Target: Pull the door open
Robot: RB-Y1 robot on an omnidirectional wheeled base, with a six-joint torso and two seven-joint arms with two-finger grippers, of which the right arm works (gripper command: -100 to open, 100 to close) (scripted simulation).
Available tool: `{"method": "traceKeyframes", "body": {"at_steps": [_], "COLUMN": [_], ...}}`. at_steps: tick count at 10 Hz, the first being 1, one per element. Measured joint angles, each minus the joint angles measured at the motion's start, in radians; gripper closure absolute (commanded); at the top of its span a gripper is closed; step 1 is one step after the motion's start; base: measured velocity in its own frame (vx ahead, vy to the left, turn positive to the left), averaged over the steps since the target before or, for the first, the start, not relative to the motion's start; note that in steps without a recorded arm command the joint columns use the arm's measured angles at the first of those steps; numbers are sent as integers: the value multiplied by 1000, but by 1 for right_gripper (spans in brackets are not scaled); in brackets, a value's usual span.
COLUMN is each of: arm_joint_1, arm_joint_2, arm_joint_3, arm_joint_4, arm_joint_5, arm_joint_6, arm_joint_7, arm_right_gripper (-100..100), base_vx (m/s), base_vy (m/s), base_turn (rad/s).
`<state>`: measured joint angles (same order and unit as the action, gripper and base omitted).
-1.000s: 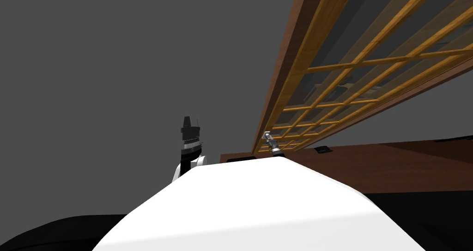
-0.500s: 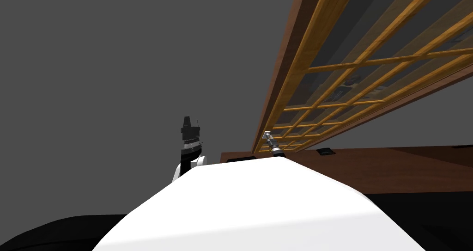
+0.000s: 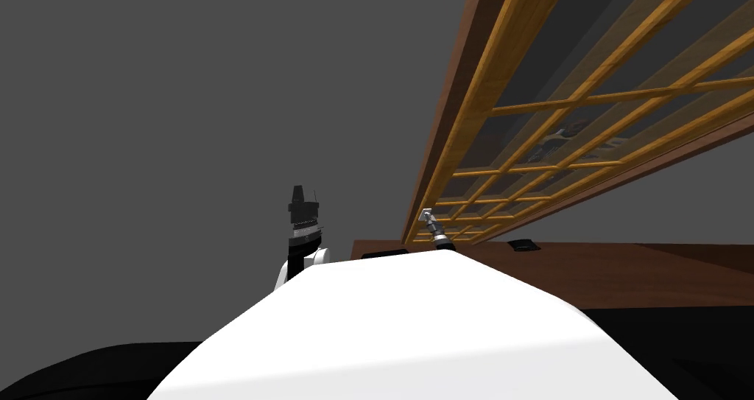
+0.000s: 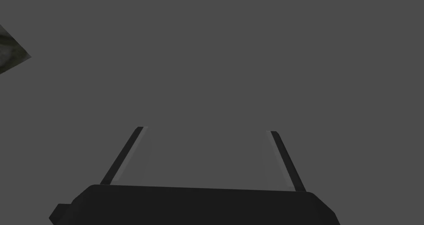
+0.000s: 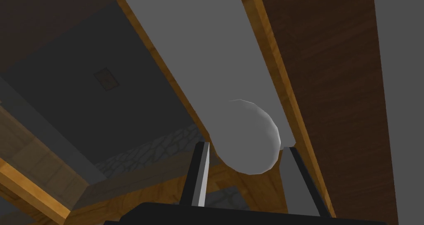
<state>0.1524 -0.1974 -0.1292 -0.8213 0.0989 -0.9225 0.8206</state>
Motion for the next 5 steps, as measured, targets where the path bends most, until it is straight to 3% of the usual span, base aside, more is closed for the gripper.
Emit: {"method": "traceKeyframes", "body": {"at_steps": [5], "arm_joint_1": [-11], "arm_joint_2": [-9], "arm_joint_3": [9], "arm_joint_4": [14], "arm_joint_5": [-47], "arm_joint_6": [-2], "arm_joint_7": [-124], "arm_right_gripper": [100], "base_vx": [-37], "base_vy": [-13], "base_turn": [60]}}
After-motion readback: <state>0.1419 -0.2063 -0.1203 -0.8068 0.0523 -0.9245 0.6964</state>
